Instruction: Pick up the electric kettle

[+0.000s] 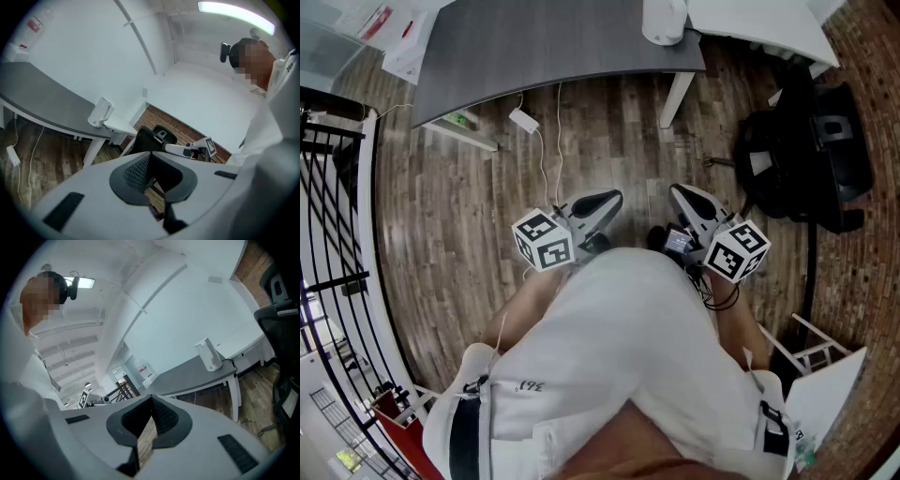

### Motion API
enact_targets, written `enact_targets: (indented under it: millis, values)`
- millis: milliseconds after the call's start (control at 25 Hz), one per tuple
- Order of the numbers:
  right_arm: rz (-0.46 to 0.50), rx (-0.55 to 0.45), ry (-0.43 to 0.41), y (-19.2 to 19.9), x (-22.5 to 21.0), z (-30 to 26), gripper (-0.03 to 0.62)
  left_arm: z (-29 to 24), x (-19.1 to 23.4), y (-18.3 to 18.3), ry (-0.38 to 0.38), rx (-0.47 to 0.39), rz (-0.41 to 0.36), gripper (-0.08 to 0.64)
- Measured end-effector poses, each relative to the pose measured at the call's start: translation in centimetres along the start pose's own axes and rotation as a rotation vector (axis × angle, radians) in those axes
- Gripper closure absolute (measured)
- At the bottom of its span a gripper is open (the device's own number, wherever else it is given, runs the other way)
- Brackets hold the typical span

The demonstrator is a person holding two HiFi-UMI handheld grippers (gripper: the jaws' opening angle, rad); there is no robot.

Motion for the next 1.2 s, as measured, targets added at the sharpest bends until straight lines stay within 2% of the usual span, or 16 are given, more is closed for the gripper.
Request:
enact_targets:
  millis: [280,440,600,840,1200]
  values:
    - [0.010,0.005,0.006,0.1,0.0,0.0,0.586,0.0,0.0,0.2,0.000,0.003,-0.002,0.546]
    - [-0.024,0.017,-0.026,0.3,-0.1,-0.3,0.586,-0.1,0.0,0.2,-0.001,0.001,-0.001,0.548]
    - [-0.049,-0.017,-0.030,0.2,-0.1,-0.3,0.584,0.1,0.1,0.2,-0.003,-0.004,0.003,0.548]
    - [-0.034,-0.043,-0.004,-0.5,-0.7,0.0,0.578,0.1,0.2,0.3,-0.005,-0.003,0.008,0.547]
    - [-0.019,-0.039,0.040,-0.7,-1.8,0.4,0.526,-0.3,0.1,0.4,-0.025,-0.010,0.026,0.547]
Point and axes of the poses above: the fingertips, and each gripper's own axes: z backward along the fingers, x to its left, y out of its underside, the point moved 6 cm from there along z, backward along the fingers, and after that the axes turned 6 degrees about x, right-handed, at the moved point
